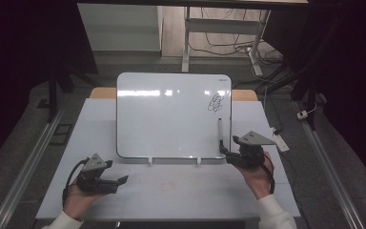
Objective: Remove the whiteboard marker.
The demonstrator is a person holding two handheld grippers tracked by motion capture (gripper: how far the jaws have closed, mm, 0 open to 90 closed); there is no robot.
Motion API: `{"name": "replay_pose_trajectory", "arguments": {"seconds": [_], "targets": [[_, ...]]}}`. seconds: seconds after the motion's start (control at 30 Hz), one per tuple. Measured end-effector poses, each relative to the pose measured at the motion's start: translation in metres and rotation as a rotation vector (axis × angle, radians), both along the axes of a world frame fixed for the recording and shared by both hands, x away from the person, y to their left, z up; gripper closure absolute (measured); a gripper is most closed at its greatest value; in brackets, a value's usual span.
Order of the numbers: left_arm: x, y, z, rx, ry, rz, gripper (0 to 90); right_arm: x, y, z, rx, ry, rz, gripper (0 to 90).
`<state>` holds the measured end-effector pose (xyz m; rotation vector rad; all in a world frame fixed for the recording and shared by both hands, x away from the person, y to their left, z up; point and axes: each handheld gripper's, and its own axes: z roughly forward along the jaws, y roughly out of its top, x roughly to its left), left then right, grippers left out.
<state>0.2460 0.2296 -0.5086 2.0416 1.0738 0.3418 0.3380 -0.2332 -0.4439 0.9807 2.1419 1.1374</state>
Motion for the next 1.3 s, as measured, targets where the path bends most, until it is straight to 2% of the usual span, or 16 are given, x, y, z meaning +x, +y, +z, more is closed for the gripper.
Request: {"name": "replay_pose_trajectory", "arguments": {"seconds": [0.13,0.17,0.23,0.3,0.47,0.63,0.87,1.07,1.3], "targets": [[0.000,0.001,0.000,0.000,-0.002,0.000,15.9,0.010,0.014,-0.002,-0.028,0.007,-0.033,41.0],[0.000,0.001,0.000,0.001,-0.003,-0.001,15.9,0.015,0.021,-0.003,-0.045,0.009,-0.054,44.5],[-0.001,0.001,0.000,0.001,-0.004,-0.002,15.9,0.018,0.023,-0.004,-0.058,0.008,-0.066,46.1],[-0.001,0.001,0.000,0.001,-0.005,-0.002,15.9,0.025,0.031,-0.006,-0.097,-0.003,-0.099,51.3],[-0.001,0.001,0.000,0.003,-0.007,-0.004,15.9,0.033,0.039,-0.008,-0.142,-0.032,-0.141,56.7],[-0.001,0.002,-0.001,0.003,-0.008,-0.008,15.9,0.033,0.042,-0.010,-0.171,-0.035,-0.159,60.8],[-0.002,0.001,-0.001,0.007,-0.010,-0.011,15.9,0.035,0.040,-0.014,-0.167,-0.021,-0.179,65.8],[-0.002,0.000,-0.001,0.012,-0.007,-0.011,15.9,0.043,0.041,-0.010,-0.136,-0.024,-0.189,69.4],[-0.001,-0.002,-0.002,0.018,-0.007,-0.016,15.9,0.045,0.048,-0.009,-0.160,-0.027,-0.214,74.2]]}}
